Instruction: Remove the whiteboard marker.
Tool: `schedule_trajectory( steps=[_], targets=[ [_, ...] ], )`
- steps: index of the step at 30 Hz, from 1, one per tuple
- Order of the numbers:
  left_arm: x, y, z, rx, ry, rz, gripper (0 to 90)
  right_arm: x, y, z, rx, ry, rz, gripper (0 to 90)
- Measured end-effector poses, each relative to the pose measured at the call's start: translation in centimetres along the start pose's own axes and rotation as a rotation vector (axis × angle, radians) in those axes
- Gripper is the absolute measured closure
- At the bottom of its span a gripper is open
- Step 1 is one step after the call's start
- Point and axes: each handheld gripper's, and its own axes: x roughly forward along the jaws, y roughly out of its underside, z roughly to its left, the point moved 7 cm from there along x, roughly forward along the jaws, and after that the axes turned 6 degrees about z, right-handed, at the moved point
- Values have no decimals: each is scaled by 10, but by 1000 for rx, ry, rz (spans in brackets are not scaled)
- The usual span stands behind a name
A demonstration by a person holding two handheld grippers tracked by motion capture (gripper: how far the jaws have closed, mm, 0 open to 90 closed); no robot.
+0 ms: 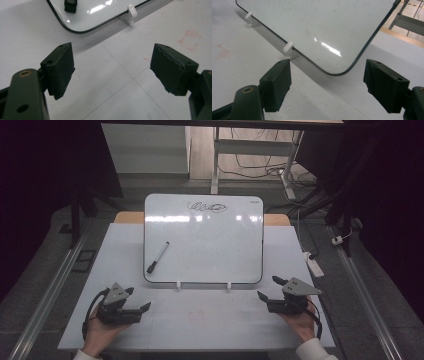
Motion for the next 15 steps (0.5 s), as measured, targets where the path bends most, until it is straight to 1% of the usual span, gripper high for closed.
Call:
schedule_trajectory(
  steps=[5, 9, 12, 13, 14, 15],
  targets=[
    [1, -2, -2, -5, -4, 7, 207, -1, 5, 3, -5, -18, 5, 223],
    [-5, -8, -5, 12, -30, 1, 221, -1, 5, 5, -3, -27, 3, 224],
    [-10, -19, -3, 26, -55, -12, 233, -3, 4, 4, 3, -30, -8, 228],
    [-10, -19, -3, 26, -55, -12, 236, -3, 3, 4, 6, -30, -10, 229],
    [-10, -29, 0, 33, -68, -14, 237, -3, 3, 4, 10, -29, -12, 231],
    [-9, -35, 1, 35, -69, -19, 237, -3, 2, 4, 12, -29, -14, 232]
  ],
)
